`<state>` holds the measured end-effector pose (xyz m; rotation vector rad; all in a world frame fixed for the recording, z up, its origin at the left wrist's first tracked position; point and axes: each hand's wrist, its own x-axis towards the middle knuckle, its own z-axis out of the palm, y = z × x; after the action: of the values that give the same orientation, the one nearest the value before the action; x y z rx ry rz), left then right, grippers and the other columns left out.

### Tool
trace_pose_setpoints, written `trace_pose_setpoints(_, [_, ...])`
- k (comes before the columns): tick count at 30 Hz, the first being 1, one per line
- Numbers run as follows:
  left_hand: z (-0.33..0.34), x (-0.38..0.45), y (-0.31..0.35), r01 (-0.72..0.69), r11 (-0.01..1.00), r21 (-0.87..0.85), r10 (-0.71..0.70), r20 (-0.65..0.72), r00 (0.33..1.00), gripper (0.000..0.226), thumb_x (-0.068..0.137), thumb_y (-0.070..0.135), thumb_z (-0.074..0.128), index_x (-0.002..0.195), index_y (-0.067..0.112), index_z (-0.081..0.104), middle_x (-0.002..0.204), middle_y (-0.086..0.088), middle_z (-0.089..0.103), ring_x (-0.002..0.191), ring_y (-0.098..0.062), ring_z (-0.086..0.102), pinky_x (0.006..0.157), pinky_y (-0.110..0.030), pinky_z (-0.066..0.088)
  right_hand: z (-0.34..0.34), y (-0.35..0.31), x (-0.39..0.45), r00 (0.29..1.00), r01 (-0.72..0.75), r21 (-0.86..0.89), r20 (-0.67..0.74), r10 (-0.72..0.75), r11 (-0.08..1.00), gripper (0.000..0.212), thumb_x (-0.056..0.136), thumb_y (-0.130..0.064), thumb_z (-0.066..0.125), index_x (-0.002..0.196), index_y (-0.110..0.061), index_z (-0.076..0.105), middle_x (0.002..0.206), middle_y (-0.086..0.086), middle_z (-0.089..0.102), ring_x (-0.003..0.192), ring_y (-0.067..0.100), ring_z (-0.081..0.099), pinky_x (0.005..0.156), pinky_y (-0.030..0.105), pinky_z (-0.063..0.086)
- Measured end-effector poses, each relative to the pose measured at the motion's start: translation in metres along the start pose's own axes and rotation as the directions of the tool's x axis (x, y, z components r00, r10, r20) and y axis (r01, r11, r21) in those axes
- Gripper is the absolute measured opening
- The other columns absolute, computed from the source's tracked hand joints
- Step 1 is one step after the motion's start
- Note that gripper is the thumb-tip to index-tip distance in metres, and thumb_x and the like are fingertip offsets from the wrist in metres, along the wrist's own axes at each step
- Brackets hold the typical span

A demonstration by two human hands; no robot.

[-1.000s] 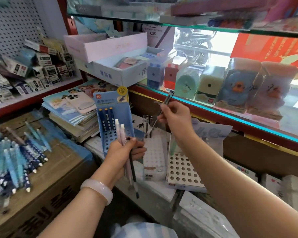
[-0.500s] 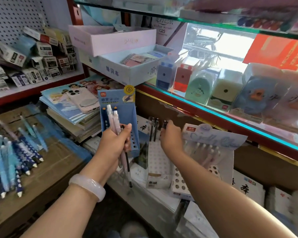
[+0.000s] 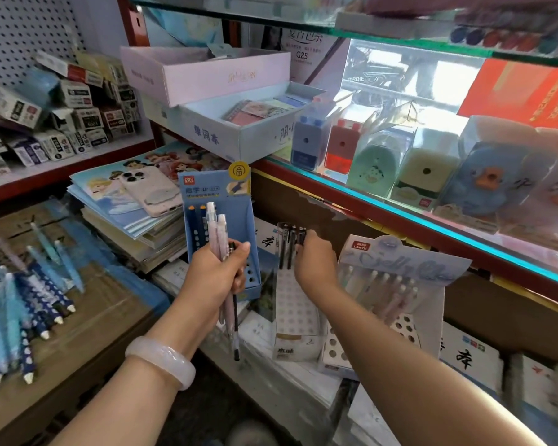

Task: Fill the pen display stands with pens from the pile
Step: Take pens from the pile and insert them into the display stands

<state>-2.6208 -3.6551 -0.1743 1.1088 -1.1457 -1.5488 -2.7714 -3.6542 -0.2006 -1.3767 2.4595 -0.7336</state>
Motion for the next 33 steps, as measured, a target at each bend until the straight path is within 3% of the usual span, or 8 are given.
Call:
trace_pose_setpoints(12, [0.0,0.004,0.001,0.004,1.0,0.028,-0.004,-0.002,1.0,0.018,0.091,0.008,0.055,0.074,0.01,0.049,0.048,0.001,0.041,0.034,-0.007,0.036,0.036,-0.018,0.032,0.007,-0.003,-0.004,0.997,0.074,0.094,0.009,-0.075,0.993,0.013,0.097,-0.014,0.048,0.107,-0.008,0.052,0.097,0.012,0.062,0.089,0.026,0.062,0.077,0.04,0.054])
trace_pose_setpoints(16, [0.003,0.009,-0.009,0.043,0.979,0.197,-0.048,0.021,0.999,0.014,0.091,0.009,0.057,0.078,0.011,0.055,0.051,-0.001,0.043,0.037,-0.01,0.038,0.04,-0.02,0.032,0.003,0.015,-0.004,0.992,0.107,0.192,0.048,-0.118,0.976,0.006,0.097,-0.016,0.047,0.096,-0.011,0.05,0.093,0.011,0.063,0.086,0.023,0.064,0.077,0.044,0.055])
trace_pose_setpoints(19, [0.006,0.009,-0.023,0.045,0.872,0.487,-0.084,0.058,0.995,0.008,0.09,0.015,0.058,0.083,0.011,0.06,0.061,-0.003,0.048,0.052,-0.016,0.044,0.052,-0.026,0.037,-0.003,0.024,-0.001,0.985,0.116,0.12,0.114,-0.13,0.986,0.006,0.097,-0.017,0.048,0.099,-0.013,0.052,0.095,0.008,0.065,0.088,0.021,0.065,0.079,0.04,0.056])
trace_pose_setpoints(22, [0.014,0.004,-0.037,-0.057,0.64,0.766,-0.055,0.119,0.991,0.018,0.09,0.027,0.06,0.08,0.012,0.053,0.069,0.001,0.051,0.064,-0.014,0.049,0.054,-0.023,0.037,-0.003,0.027,0.002,0.989,0.109,-0.032,0.104,-0.105,0.994,0.011,0.096,-0.015,0.051,0.104,-0.011,0.056,0.097,0.008,0.066,0.089,0.023,0.064,0.079,0.036,0.055])
trace_pose_setpoints(25, [0.025,0.0,-0.042,-0.067,0.6,0.797,-0.053,0.124,0.991,0.026,0.089,0.033,0.06,0.078,0.011,0.052,0.067,0.001,0.049,0.064,-0.014,0.048,0.049,-0.018,0.033,0.003,0.025,0.003,0.993,0.107,-0.156,0.058,-0.099,0.982,0.011,0.096,-0.016,0.051,0.103,-0.011,0.059,0.097,0.008,0.067,0.089,0.024,0.065,0.074,0.034,0.052])
trace_pose_setpoints(28, [0.032,-0.002,-0.043,-0.066,0.626,0.777,-0.016,0.097,0.995,0.032,0.087,0.037,0.061,0.086,0.005,0.059,0.071,-0.003,0.053,0.067,-0.016,0.05,0.051,-0.018,0.032,0.007,0.023,0.003,0.994,0.103,-0.177,0.042,-0.097,0.979,0.013,0.096,-0.018,0.05,0.101,-0.013,0.061,0.098,0.006,0.066,0.089,0.022,0.064,0.07,0.03,0.049])
trace_pose_setpoints(30, [0.034,-0.003,-0.042,-0.108,0.56,0.822,0.01,0.124,0.992,0.026,0.087,0.033,0.062,0.082,0.008,0.057,0.072,-0.002,0.053,0.066,-0.014,0.05,0.048,-0.014,0.031,0.006,0.022,0.001,0.994,0.106,-0.172,0.041,-0.1,0.979,0.014,0.096,-0.019,0.051,0.102,-0.012,0.061,0.098,0.006,0.066,0.089,0.021,0.064,0.067,0.027,0.044])
trace_pose_setpoints(33, [0.034,-0.004,-0.043,-0.151,0.472,0.868,0.049,0.145,0.988,0.018,0.088,0.02,0.057,0.09,0.003,0.062,0.076,-0.003,0.053,0.071,-0.017,0.051,0.049,-0.019,0.03,0.0,0.029,-0.008,0.983,0.185,-0.165,0.023,-0.183,0.969,0.018,0.097,-0.024,0.048,0.105,-0.012,0.06,0.098,0.006,0.065,0.089,0.021,0.063,0.066,0.025,0.04])
